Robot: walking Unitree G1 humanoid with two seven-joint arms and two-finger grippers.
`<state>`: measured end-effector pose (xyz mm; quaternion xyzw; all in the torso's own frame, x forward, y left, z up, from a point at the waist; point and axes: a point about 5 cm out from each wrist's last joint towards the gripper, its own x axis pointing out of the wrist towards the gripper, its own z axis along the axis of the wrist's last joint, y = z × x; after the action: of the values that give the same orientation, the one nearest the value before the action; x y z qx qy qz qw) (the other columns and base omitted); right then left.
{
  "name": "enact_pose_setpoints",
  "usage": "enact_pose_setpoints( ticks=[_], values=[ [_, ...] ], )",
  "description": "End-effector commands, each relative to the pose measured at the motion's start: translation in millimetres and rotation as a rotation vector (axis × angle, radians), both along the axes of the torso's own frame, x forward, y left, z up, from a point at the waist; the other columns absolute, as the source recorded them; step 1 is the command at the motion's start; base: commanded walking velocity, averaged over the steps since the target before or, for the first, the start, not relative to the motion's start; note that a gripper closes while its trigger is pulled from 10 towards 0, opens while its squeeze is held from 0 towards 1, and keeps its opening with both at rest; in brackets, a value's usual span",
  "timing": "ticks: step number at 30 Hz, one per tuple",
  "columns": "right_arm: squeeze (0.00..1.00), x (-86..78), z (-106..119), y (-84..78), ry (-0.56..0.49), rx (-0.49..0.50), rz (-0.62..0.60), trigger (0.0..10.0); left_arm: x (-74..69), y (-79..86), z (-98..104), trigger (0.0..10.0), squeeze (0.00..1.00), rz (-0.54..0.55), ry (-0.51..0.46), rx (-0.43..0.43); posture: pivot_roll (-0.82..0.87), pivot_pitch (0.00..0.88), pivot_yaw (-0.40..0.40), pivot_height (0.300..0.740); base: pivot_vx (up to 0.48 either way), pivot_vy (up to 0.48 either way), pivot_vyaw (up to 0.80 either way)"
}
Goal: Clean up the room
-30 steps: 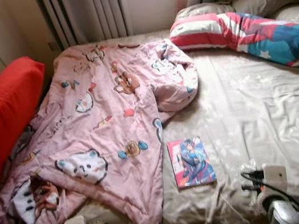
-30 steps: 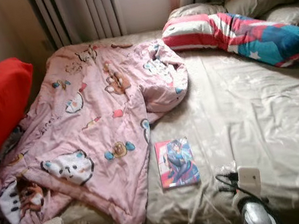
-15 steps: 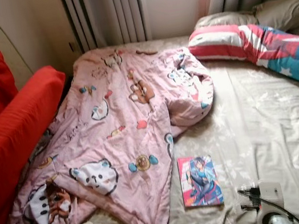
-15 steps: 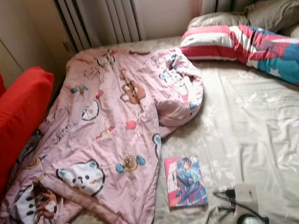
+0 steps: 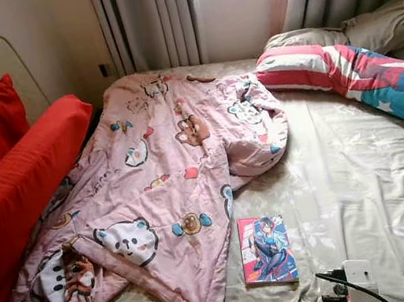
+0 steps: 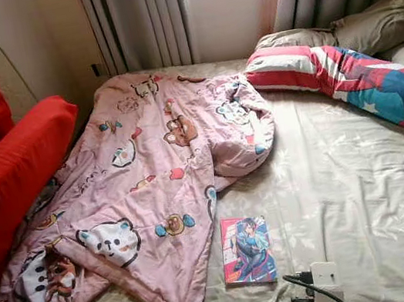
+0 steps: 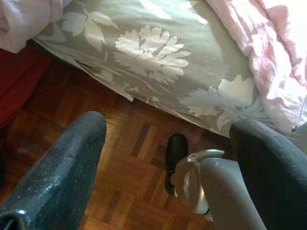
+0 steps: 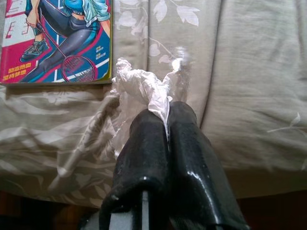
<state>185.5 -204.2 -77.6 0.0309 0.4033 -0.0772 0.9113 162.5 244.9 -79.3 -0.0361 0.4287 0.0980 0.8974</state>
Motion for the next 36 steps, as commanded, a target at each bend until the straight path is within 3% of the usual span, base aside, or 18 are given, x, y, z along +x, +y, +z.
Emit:
enact_pose_setpoints(
  ticks=[1, 14, 30, 34, 36],
  values=[
    [0.0, -1.4, -1.0, 0.1, 0.012, 0.001, -0.006, 10.0, -8.7, 2.6, -3.5, 10.0, 0.0, 0.002, 0.042, 0.0, -0.01, 0.0, -0.009, 0.74, 0.0, 0.0, 0.0],
    [0.0, -4.1, -3.1, 3.3, 0.027, 0.007, -0.007, 10.0, 0.3, -8.3, -3.4, 10.0, 0.0, -0.017, 0.046, -0.008, -0.01, 0.0, -0.003, 0.74, 0.0, 0.0, 0.0],
    [0.0, -17.4, -9.3, -0.8, 0.087, -0.004, -0.015, 10.0, -9.7, 11.2, -1.5, 10.0, 0.0, -0.017, 0.055, 0.013, 0.01, 0.0, 0.0, 0.74, 0.0, 0.0, 0.0],
    [0.0, -19.1, -10.3, -0.3, 0.096, -0.002, -0.015, 10.0, -9.7, 8.8, -2.2, 10.0, 0.0, -0.017, 0.056, 0.011, 0.01, 0.0, 0.0, 0.74, 0.0, 0.0, 0.0],
    [0.0, -21.8, -11.4, -1.5, 0.107, -0.001, -0.016, 10.0, -6.8, 0.0, -3.8, 10.0, 0.0, -0.027, 0.057, 0.006, 0.01, 0.0, 0.0, 0.74, -0.12, 0.0, 0.0]
  ],
)
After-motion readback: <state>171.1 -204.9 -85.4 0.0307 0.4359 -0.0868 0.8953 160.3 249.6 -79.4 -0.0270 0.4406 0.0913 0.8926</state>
